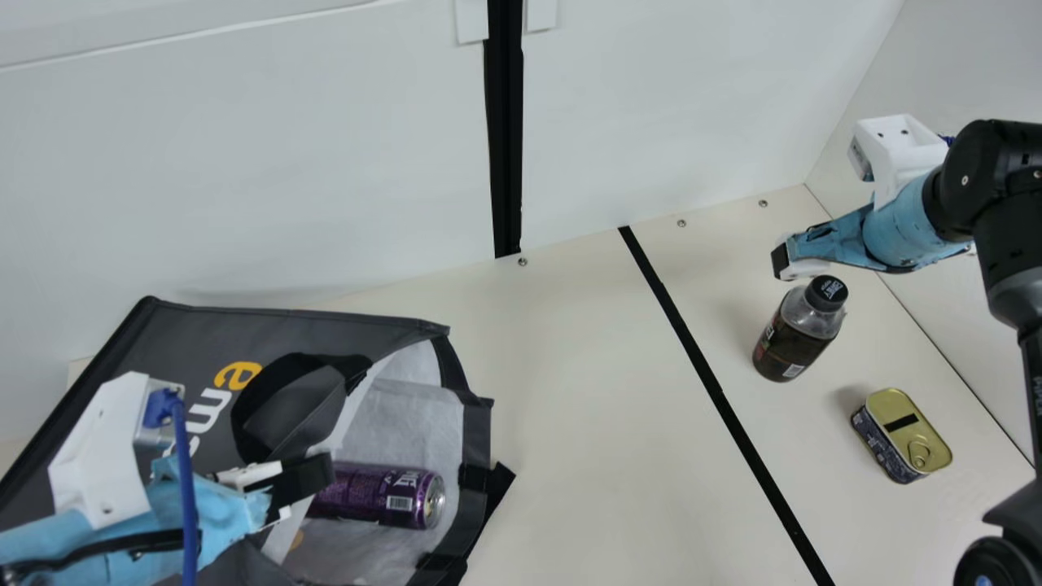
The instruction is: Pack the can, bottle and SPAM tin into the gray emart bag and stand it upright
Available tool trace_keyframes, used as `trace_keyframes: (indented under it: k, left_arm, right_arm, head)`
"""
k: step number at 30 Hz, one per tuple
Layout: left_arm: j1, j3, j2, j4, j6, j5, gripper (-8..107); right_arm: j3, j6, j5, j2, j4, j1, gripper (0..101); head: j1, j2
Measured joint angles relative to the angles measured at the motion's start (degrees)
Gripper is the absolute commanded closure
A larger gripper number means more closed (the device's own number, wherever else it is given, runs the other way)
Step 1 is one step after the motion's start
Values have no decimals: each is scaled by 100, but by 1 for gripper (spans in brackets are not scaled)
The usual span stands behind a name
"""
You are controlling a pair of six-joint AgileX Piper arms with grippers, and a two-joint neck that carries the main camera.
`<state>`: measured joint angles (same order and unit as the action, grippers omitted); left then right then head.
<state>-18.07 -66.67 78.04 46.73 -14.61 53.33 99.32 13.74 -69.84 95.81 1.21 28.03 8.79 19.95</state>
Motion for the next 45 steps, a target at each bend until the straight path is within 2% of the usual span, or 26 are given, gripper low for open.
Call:
trace_keyframes:
  k: [30, 44, 45]
  left_arm:
    - [0, 0, 0, 0, 0, 0, 107]
    - [0, 0, 0, 0, 0, 0, 107]
    - [0, 0, 0, 0, 0, 0, 107]
  right_arm:
    - [-211, 85, 0, 478, -313, 177, 6]
    - [-211, 85, 7, 598, -350, 179, 100]
    - [-211, 85, 7, 598, -355, 179, 101]
  head:
    - [0, -9]
    - [0, 0]
    - [0, -9]
